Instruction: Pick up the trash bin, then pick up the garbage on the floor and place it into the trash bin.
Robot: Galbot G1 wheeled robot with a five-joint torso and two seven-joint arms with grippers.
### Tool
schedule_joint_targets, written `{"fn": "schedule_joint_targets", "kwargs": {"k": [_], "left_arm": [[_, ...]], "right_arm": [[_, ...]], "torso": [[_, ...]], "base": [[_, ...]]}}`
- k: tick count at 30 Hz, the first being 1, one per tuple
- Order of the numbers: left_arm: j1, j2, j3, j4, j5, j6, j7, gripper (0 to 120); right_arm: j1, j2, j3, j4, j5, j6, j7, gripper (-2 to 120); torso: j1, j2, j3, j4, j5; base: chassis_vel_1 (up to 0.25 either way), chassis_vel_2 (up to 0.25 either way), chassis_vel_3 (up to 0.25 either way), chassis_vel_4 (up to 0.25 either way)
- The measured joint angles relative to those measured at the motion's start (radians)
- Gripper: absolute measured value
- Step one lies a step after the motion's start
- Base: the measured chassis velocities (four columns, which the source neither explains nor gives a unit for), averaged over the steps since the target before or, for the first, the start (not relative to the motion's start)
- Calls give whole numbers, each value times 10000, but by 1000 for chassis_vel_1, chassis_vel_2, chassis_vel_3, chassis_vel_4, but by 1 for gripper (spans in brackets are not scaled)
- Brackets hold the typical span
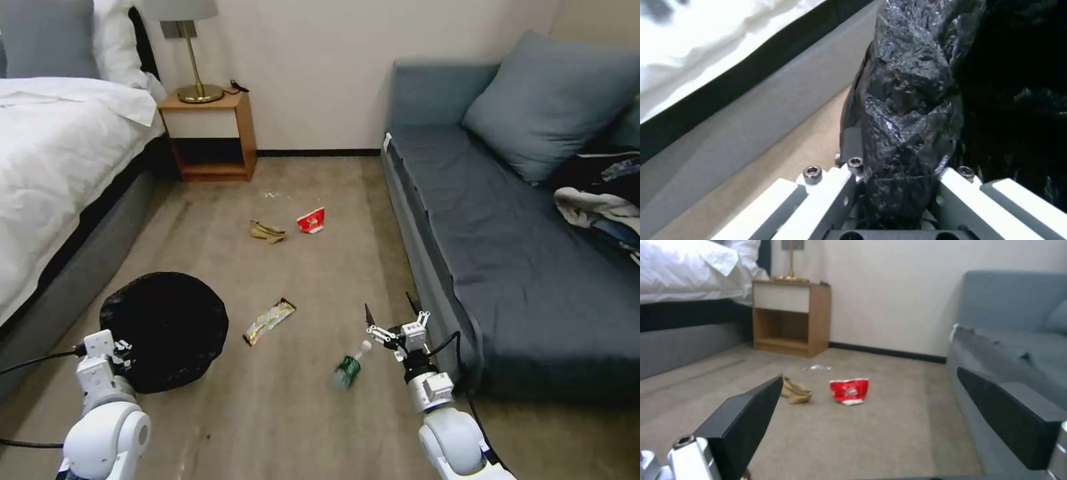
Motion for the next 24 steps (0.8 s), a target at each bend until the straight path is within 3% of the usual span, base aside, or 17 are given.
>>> {"fn": "schedule_joint_targets", "kwargs": {"k": [3,5,6,7,9,11,12,15,21,24], "left_arm": [[3,14,-6,8,-3,-36,-5,2],[4,22,-14,23,-1,-84,-26,2],[2,22,-14,30,0,-100,-37,2],[2,22,-14,30,0,-100,-37,2],[-2,17,-12,47,5,-122,-57,2],[-10,14,-7,96,12,-181,-75,2],[-10,14,-7,96,12,-181,-75,2],[-46,16,-7,218,31,-327,-142,2],[-29,26,-22,278,32,-414,-189,2],[-14,-12,-4,174,32,-394,-190,2]], "right_arm": [[81,-306,-322,59,343,-262,156,100],[315,-848,-974,223,941,-1258,857,100],[533,-1147,-1428,391,1476,-2300,1521,100],[533,-1147,-1428,391,1476,-2300,1521,100],[1027,-1491,-2169,885,3192,-4738,2802,100],[1624,-1578,-2763,1179,4864,-6471,3934,100],[1624,-1578,-2763,1179,4864,-6471,3934,100],[2596,-1288,-3343,859,6926,-8695,5147,100],[3353,-389,-3716,-768,7703,-9846,6161,100],[3421,150,-3810,-1807,6798,-10144,6182,100]], "torso": [[2,0,1,-1,1],[1,0,0,-1,0],[0,0,-2,-1,0],[0,0,-2,-1,0],[0,0,-2,0,0],[-1,1,-2,2,0],[-1,1,-2,2,0],[-1,1,-1,4,-1],[-2,0,-1,3,0],[-1,1,-1,3,0]], "base": [[-103,102,121,-117],[-24,27,6,-15],[0,0,0,0],[0,0,0,0],[42,-39,-40,54],[0,0,0,0],[0,0,0,0],[0,0,0,0],[0,0,0,0],[0,0,0,0]]}}
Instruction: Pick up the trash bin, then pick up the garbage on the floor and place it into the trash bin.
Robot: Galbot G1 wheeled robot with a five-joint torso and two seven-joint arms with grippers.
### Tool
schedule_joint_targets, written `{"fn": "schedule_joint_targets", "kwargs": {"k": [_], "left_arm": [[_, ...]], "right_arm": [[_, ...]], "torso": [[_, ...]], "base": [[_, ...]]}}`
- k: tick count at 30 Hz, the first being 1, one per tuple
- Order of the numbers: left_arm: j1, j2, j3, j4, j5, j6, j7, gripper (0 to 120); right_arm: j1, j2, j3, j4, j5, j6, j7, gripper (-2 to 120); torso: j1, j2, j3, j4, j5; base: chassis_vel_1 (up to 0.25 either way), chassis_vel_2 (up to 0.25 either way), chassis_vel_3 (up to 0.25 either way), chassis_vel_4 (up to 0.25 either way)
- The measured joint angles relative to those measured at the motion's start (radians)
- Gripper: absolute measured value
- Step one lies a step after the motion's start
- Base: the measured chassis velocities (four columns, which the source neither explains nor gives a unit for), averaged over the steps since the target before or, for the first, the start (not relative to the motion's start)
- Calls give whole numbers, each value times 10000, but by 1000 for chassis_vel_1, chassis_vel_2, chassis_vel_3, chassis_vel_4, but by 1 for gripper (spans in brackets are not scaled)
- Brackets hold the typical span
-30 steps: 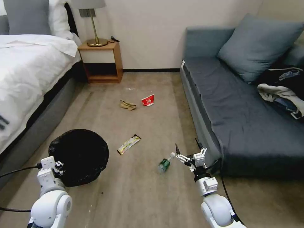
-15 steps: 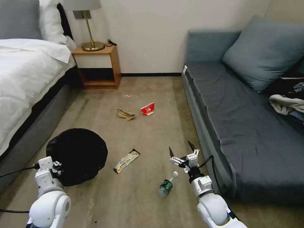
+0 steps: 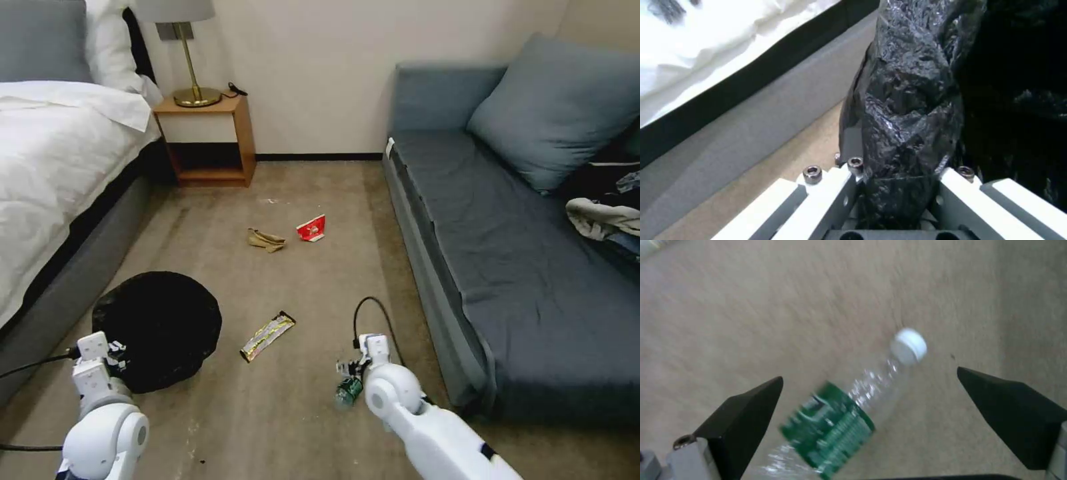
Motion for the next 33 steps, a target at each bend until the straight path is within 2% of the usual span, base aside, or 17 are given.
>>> {"fn": "schedule_joint_targets", "kwargs": {"k": [10,14,16,18,20,25,27,28,31,32,33], "left_arm": [[-20,-44,153,-63,12,28,1,2],[-29,-48,177,-39,18,17,2,2],[-29,-48,179,-31,21,10,3,2],[-29,-48,179,-29,22,8,3,2],[-22,-35,179,-14,23,-13,3,2],[20,-26,174,-6,32,-61,3,2],[37,-70,195,-6,40,-66,2,2],[37,-70,195,-6,40,-66,2,2],[92,-156,281,-17,106,-68,36,2],[92,-156,281,-17,106,-68,36,2],[101,-190,303,-22,165,-68,59,2]], "right_arm": [[-299,856,583,-1263,-1068,-67,-649,98],[-434,913,638,-1349,-1255,-29,-745,88],[-491,919,639,-1362,-1316,-9,-802,78],[-510,919,640,-1363,-1341,0,-825,76],[-577,907,652,-1362,-1467,105,-952,62],[-671,842,667,-1362,-1813,406,-1315,45],[-699,761,643,-1352,-2033,693,-1581,36],[-699,761,643,-1352,-2033,693,-1581,36],[-780,374,356,-541,-2297,2481,-2163,25],[-780,374,356,-541,-2297,2481,-2163,25],[-799,210,254,12,-2277,2964,-2413,22]], "torso": [[0,0,0,-1,0],[0,0,0,-2,-2],[0,0,0,-2,0],[0,0,0,-3,0],[0,0,-1,-2,-1],[1,0,-1,-2,0],[0,0,0,-1,0],[0,0,0,-1,0],[0,0,-1,-3,1],[0,0,-1,-3,1],[0,0,0,-2,1]], "base": [[0,0,0,0],[0,0,0,0],[0,0,0,0],[0,0,0,0],[0,0,0,0],[0,0,0,0],[0,0,0,0],[0,0,0,0],[0,0,0,0],[0,0,0,0],[0,0,0,0]]}}
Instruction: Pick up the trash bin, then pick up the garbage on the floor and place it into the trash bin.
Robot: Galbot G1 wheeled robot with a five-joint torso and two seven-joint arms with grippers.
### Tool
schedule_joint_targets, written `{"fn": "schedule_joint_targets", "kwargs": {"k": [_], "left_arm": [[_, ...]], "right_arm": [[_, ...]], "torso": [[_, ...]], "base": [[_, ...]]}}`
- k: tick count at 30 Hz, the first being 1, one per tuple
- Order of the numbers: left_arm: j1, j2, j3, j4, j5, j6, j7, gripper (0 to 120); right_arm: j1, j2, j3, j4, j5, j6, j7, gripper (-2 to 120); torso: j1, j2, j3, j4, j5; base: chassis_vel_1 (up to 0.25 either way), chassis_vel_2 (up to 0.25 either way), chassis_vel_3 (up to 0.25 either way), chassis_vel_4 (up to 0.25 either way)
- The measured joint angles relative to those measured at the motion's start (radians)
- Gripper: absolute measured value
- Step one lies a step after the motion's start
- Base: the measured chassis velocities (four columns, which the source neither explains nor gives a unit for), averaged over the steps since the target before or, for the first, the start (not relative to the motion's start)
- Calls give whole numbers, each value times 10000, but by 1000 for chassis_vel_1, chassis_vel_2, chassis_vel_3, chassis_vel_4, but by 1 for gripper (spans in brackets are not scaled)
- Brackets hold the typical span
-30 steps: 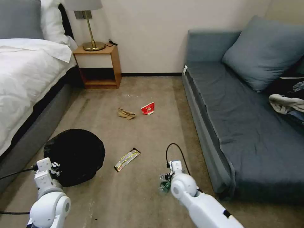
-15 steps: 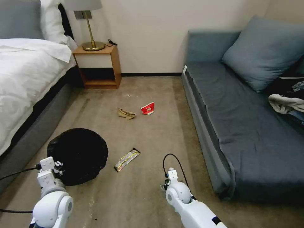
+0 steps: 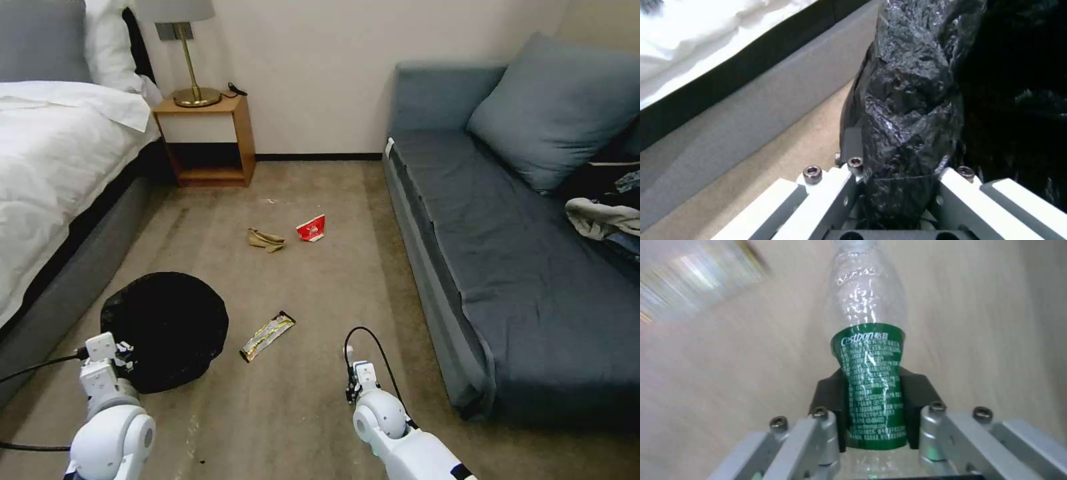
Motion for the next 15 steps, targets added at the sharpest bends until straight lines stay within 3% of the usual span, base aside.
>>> {"fn": "schedule_joint_targets", "kwargs": {"k": [1,3,4,7,9,11,15], "left_arm": [[1,-17,9,-4,20,0,7,2],[36,-123,51,-44,93,-5,43,2],[36,-123,51,-44,93,-5,43,2],[145,-230,63,-52,135,-137,76,2],[168,-262,61,-56,160,-166,79,2],[232,-351,77,-153,157,-173,129,2],[290,-491,90,-416,-150,12,204,2]], "right_arm": [[-3,-66,-46,223,34,182,-96,22],[126,-537,-512,1617,456,1581,-981,19],[126,-537,-512,1617,456,1581,-981,19],[680,-943,-1382,2223,1193,3490,-2570,19],[840,-1011,-1685,2213,1394,3972,-2977,19],[1403,-1030,-2478,1894,1667,5046,-3856,19],[2242,-733,-3647,992,1871,5969,-4188,19]], "torso": [[0,0,0,1,0],[0,0,0,0,0],[0,0,0,0,0],[0,1,0,3,-1],[0,0,-1,1,0],[0,1,-1,3,-1],[0,0,0,2,-1]], "base": [[0,0,0,0],[0,0,0,0],[0,0,0,0],[0,0,0,0],[0,0,0,0],[0,0,0,0],[0,0,0,0]]}}
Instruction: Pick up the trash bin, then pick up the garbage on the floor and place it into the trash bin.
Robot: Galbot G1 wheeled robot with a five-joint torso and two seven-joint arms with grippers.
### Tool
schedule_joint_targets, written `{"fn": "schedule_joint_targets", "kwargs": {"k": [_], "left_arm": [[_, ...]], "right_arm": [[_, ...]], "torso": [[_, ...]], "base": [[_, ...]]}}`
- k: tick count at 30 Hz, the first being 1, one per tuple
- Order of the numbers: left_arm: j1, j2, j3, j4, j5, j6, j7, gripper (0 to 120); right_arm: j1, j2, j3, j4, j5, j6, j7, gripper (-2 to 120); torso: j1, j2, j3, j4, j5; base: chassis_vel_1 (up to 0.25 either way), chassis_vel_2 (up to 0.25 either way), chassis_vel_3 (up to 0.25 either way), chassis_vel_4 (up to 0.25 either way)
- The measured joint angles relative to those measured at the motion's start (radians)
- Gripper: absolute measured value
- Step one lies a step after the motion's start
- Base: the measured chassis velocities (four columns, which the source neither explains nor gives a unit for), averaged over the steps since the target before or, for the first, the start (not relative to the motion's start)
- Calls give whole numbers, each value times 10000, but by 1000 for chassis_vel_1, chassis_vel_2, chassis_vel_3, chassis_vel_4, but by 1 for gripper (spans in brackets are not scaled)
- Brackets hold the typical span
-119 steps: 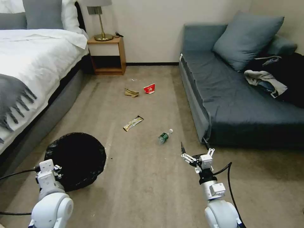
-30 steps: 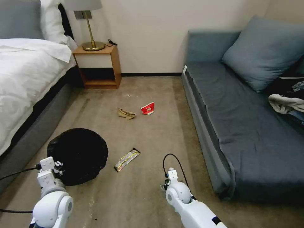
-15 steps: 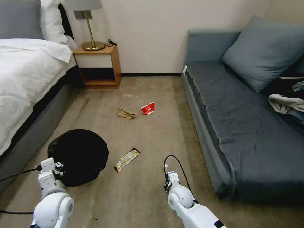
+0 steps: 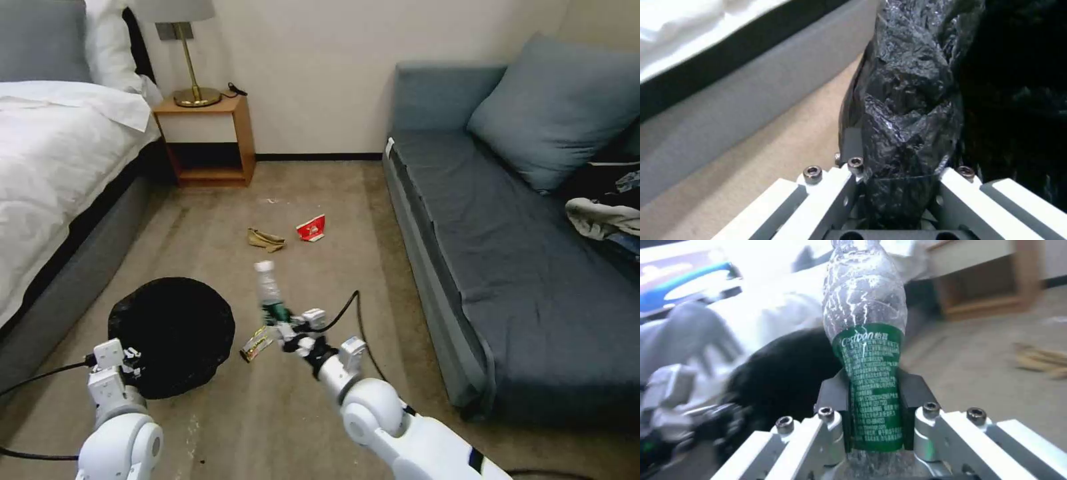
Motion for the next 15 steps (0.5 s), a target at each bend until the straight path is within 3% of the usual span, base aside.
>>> {"fn": "schedule_joint_targets", "kwargs": {"k": [10,15], "left_arm": [[66,-277,0,-566,-501,388,45,2],[87,-325,-22,-635,-499,392,61,2]], "right_arm": [[1257,1468,-1113,-2228,-255,1128,-433,19],[1508,1826,-1506,-2751,-465,1218,-395,19]], "torso": [[0,0,0,0,-1],[0,0,0,0,0]], "base": [[0,0,0,0],[0,0,0,0]]}}
